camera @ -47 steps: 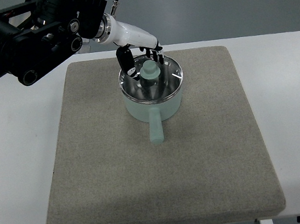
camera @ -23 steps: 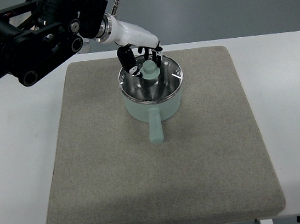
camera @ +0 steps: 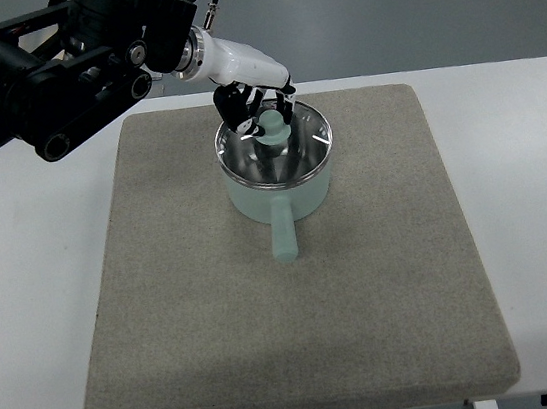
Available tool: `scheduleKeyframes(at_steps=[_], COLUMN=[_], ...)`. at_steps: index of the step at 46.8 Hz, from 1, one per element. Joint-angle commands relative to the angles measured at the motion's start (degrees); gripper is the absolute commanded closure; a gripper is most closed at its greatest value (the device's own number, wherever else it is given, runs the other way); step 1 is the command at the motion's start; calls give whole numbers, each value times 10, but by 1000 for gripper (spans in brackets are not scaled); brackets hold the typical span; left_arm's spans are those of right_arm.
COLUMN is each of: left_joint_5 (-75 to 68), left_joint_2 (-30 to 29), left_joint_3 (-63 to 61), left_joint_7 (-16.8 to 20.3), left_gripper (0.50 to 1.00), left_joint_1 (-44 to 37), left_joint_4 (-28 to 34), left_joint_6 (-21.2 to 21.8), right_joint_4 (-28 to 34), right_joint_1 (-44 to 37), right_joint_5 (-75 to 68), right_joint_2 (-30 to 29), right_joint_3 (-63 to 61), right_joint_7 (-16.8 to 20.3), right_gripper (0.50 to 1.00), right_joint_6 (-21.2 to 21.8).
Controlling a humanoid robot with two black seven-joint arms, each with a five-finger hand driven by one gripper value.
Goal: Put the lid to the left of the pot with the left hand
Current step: 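Lower the left hand onto the green lid knob and pinch it, then lift the glass lid off the saucepan with the left hand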
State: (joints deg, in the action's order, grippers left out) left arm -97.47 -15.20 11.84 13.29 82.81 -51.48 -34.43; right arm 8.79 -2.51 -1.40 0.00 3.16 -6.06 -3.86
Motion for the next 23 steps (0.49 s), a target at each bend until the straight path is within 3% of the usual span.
scheduleKeyframes(at_steps=[1, 23], left_joint_5=[-1, -1], left_joint_2=[0, -9], left_joint_3=[1, 8], left_joint_7=[0, 0], left_gripper=[1000, 1000], left_joint_1=[1, 15], left_joint_4=[0, -20], left_joint_6=[1, 2], right_joint_4=[0, 0], right_joint_1=[0, 0], right_joint_5=[0, 0], right_joint_2=[0, 0], right_joint_3=[0, 0], right_joint_7=[0, 0], right_gripper=[579, 579], right_joint_6=[0, 0])
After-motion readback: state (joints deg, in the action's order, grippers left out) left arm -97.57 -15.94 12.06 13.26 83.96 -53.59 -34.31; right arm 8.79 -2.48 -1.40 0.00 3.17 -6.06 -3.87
